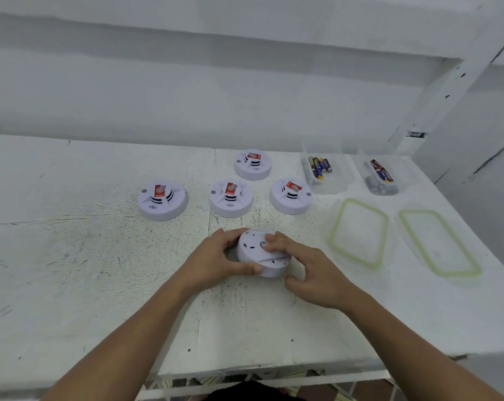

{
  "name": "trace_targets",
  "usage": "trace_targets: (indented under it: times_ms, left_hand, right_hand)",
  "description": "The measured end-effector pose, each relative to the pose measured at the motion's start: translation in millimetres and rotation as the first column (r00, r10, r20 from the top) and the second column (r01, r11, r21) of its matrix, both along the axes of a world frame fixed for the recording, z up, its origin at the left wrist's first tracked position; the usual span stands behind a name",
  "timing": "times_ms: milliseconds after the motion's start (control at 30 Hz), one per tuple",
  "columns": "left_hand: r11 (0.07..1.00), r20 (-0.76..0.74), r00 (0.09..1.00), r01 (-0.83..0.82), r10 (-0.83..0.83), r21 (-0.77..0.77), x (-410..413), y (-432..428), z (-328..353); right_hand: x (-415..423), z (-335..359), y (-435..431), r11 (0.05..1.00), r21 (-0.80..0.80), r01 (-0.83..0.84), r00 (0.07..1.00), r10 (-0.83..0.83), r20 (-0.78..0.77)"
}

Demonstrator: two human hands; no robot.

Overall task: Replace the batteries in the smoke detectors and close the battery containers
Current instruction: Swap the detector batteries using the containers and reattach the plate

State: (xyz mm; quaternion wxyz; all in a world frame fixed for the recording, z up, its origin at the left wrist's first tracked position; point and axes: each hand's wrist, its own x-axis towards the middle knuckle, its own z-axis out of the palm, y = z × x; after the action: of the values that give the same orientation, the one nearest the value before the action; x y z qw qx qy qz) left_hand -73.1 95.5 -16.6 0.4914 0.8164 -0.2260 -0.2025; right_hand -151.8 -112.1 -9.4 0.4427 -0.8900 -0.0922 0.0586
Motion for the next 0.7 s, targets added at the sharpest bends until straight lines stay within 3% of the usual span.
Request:
trace_targets:
  times_ms: [133,267,400,567,700]
  left_hand:
    - [0.996,-0.036,0.998,-0.053,0.051,-0.07,-1.4,-3.5,1.2]
    - [0.979,0.002,0.98,-0.2,0.2,-0.027,-3.9,-11.1,2.8]
    - [0.952,-0.119,0.969,-0.237,0.217,-0.195,-6.0,-19.0,1.3]
    - [0.891,-0.176,0.954,-0.292,0.243,-0.349,-7.0,-33.3,-4.7]
    - [0.805,-0.275,0.91,-0.406,0.312,-0.432,-4.3,-44.7,-6.9]
  right_hand:
    - [9.3,7.3,-9.1,0.965,0.25,0.083,0.991,-0.052,-0.127]
    - [19.7,16.9,-13.6,0.909,0.402,0.113,0.988,-0.059,-0.146]
    - [30.0,24.4,-14.6,0.803,0.56,0.202,0.979,-0.144,-0.146]
    - [41.9,21.1,-14.0,0.658,0.647,0.386,0.923,-0.277,-0.268]
    - [46.5,15.2,-10.9,0.609,0.668,0.428,0.904,-0.302,-0.303]
